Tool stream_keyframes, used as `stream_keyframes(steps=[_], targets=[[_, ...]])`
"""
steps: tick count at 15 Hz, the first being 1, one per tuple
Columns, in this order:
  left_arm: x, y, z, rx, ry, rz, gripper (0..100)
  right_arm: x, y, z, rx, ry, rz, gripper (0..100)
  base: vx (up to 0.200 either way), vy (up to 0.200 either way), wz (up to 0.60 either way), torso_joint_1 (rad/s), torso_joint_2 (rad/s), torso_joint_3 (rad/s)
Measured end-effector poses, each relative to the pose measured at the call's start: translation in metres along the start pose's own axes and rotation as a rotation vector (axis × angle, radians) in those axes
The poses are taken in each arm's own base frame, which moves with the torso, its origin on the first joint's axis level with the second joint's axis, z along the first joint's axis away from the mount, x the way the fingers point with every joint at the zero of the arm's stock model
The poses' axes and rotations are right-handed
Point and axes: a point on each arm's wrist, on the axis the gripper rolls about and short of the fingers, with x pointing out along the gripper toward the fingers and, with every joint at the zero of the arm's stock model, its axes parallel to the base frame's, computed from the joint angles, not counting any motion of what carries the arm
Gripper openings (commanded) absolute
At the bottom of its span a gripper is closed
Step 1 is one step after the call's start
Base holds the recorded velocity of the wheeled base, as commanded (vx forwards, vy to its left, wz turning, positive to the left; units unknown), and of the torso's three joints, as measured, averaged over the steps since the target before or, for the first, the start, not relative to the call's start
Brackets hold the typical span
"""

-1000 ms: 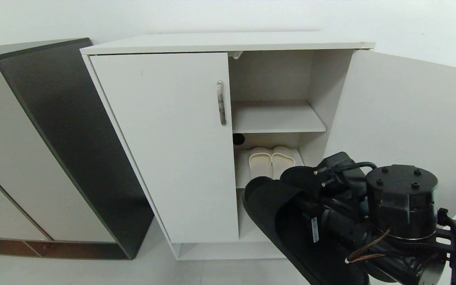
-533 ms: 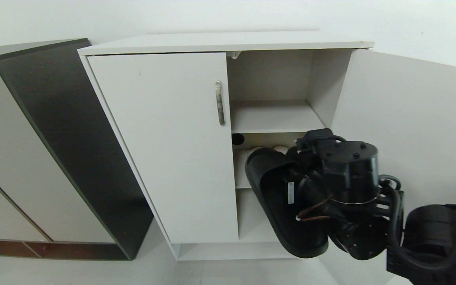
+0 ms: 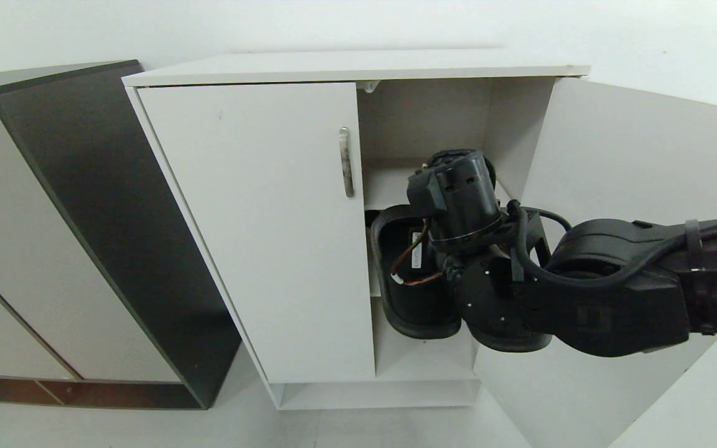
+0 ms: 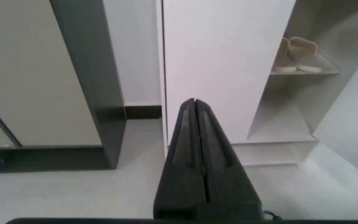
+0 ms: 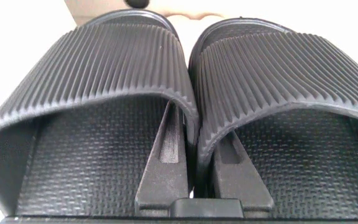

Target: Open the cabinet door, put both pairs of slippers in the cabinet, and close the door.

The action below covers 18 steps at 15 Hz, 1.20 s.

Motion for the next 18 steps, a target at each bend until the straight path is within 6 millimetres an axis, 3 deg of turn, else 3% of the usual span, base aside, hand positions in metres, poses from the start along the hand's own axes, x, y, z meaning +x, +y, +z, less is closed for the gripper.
stream_keyframes(steps=[5, 18], targets=[[0.0, 0.0, 0.0, 0.0, 0.0, 0.001, 0, 0.0075, -0.0024, -0.0052, -0.011, -0.006, -0.063, 0, 0.0, 0.0, 0.0, 0.0, 0.0, 0.0], [0.0, 0.0, 0.0, 0.0, 0.0, 0.0, 0, 0.0072, -0.0034, -0.004, -0.012, -0.009, -0.063, 0, 0.2, 0.0, 0.0, 0.003, 0.0, 0.003]])
